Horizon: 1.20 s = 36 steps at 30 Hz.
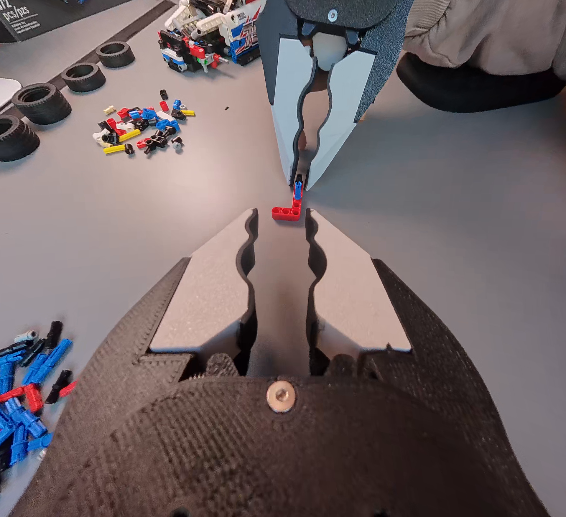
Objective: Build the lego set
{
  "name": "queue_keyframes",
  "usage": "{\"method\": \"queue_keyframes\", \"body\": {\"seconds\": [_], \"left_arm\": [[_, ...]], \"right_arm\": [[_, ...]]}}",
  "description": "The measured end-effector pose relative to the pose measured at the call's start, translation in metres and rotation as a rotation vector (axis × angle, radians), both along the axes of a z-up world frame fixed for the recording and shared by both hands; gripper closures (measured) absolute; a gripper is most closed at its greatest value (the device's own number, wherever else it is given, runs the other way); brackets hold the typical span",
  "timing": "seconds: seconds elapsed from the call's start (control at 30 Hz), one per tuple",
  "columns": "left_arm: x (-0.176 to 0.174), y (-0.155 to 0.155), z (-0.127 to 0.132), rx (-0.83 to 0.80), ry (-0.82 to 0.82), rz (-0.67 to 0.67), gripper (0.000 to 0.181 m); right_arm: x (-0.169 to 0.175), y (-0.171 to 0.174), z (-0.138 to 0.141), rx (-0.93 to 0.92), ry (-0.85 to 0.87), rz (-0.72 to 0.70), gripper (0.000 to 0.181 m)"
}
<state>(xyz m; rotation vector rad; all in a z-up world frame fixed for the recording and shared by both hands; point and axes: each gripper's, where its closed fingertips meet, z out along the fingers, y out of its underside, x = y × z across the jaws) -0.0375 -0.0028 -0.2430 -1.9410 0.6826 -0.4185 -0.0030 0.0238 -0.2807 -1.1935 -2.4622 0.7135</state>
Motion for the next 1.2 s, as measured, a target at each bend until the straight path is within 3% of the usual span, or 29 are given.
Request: {"method": "queue_keyframes", "body": {"seconds": [0.17,0.37,0.43,0.6,1.03,1.2], "left_arm": [[-0.007,0.006,0.010,0.061,-0.024,0.059,0.149],[-0.027,0.014,0.028,0.143,-0.083,0.167,0.153],[-0.035,0.016,0.034,0.172,-0.099,0.208,0.155],[-0.058,0.020,0.043,0.227,-0.115,0.326,0.153],[-0.103,0.039,0.057,0.330,-0.148,0.520,0.155],[-0.132,0.083,0.105,0.434,-0.146,0.610,0.165]], "right_arm": [[-0.003,0.003,0.026,-0.095,0.136,-0.020,0.154],[-0.014,0.037,0.113,-0.369,0.648,-0.261,0.142],[-0.010,0.052,0.128,-0.460,0.784,-0.377,0.140],[0.005,0.067,0.114,-0.418,0.887,-0.548,0.148],[0.005,0.078,0.112,-0.300,0.913,-0.560,0.159],[0.002,0.083,0.106,-0.254,0.908,-0.590,0.161]]}}
